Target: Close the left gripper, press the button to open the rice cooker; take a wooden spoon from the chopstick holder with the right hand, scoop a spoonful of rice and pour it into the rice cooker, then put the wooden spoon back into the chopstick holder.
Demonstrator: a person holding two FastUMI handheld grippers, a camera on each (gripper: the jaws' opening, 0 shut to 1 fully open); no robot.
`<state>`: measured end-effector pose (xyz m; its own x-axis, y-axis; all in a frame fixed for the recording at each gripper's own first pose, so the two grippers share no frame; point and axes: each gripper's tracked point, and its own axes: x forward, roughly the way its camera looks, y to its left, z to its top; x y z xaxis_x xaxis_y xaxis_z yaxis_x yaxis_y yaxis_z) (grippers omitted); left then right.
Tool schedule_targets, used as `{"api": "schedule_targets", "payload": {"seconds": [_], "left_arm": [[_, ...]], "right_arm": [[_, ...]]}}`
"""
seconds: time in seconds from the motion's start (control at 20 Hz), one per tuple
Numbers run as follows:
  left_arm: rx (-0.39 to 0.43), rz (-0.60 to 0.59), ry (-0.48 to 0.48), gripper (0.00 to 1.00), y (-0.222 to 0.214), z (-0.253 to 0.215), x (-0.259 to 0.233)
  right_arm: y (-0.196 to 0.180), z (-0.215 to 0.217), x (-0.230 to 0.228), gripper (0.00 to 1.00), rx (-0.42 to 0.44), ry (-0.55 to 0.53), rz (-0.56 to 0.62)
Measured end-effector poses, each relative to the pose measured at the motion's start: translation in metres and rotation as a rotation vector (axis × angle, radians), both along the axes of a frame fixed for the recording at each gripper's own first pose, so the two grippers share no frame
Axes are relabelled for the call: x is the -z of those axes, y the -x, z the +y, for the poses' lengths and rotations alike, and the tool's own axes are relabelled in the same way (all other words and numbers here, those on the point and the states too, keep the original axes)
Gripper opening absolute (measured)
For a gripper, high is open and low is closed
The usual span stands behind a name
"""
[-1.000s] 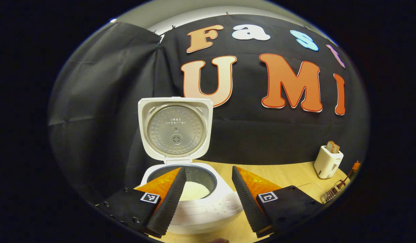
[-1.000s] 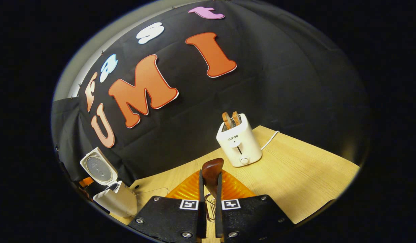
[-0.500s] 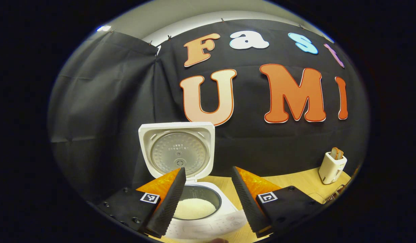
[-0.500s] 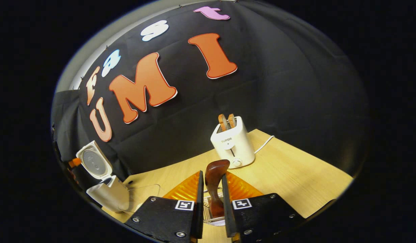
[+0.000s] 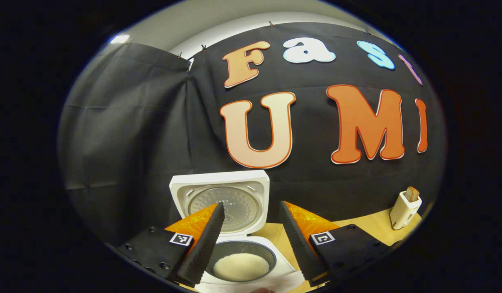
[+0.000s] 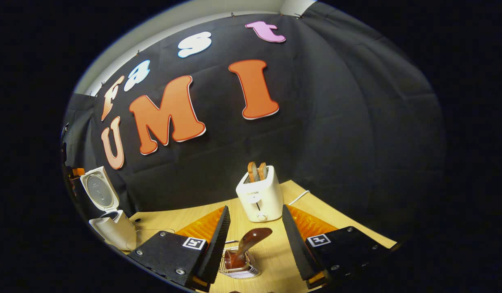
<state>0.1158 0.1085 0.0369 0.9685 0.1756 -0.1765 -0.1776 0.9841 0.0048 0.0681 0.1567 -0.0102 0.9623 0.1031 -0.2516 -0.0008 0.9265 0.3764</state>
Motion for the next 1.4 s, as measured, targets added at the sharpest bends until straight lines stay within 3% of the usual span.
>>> {"api": "schedule_targets", "payload": {"seconds": [0.1, 0.15, 0.2, 0.25, 0.4, 0.45, 0.5, 0.6, 0.65, 0.7, 0.9, 1.1, 1.4], "left_arm": [[-0.017, -0.008, -0.010, 0.90, -0.010, 0.013, -0.012], [-0.034, -0.021, -0.024, 0.90, -0.015, 0.019, -0.020], [-0.043, -0.023, -0.032, 0.88, -0.021, 0.025, -0.024], [-0.052, -0.026, -0.033, 0.90, -0.027, 0.029, -0.029], [-0.083, -0.053, -0.043, 0.89, -0.052, 0.048, -0.045], [-0.088, -0.060, -0.052, 0.88, -0.060, 0.052, -0.050], [-0.098, -0.062, -0.059, 0.89, -0.068, 0.056, -0.054], [-0.114, -0.067, -0.064, 0.87, -0.090, 0.067, -0.059], [-0.119, -0.061, -0.051, 0.89, -0.102, 0.073, -0.060], [-0.133, -0.055, -0.032, 0.89, -0.112, 0.079, -0.057], [-0.160, -0.020, -0.018, 0.89, -0.154, 0.100, -0.048], [-0.170, 0.068, 0.101, 0.89, -0.180, 0.113, -0.015], [-0.201, 0.192, 0.067, 0.88, -0.179, 0.126, 0.025]], "right_arm": [[-0.002, -0.009, -0.017, 0.79, 0.028, 0.037, -0.038], [-0.003, -0.012, -0.026, 0.89, 0.039, 0.055, -0.055], [-0.001, -0.014, -0.034, 0.80, 0.044, 0.071, -0.072], [0.000, -0.014, -0.042, 0.80, 0.045, 0.083, -0.087], [0.003, -0.016, -0.061, 0.81, 0.045, 0.113, -0.113], [0.004, -0.016, -0.067, 0.91, 0.043, 0.124, -0.124], [0.004, -0.014, -0.073, 0.82, 0.042, 0.132, -0.129], [0.005, -0.011, -0.083, 0.83, 0.028, 0.128, -0.145], [0.006, -0.008, -0.086, 0.92, 0.021, 0.123, -0.151], [0.006, -0.007, -0.090, 0.83, 0.012, 0.125, -0.166], [0.009, -0.009, -0.104, 0.83, 0.023, 0.188, -0.194], [0.013, -0.007, -0.102, 0.86, 0.008, 0.202, -0.178], [0.015, -0.006, -0.090, 0.87, -0.007, 0.200, -0.164]]}}
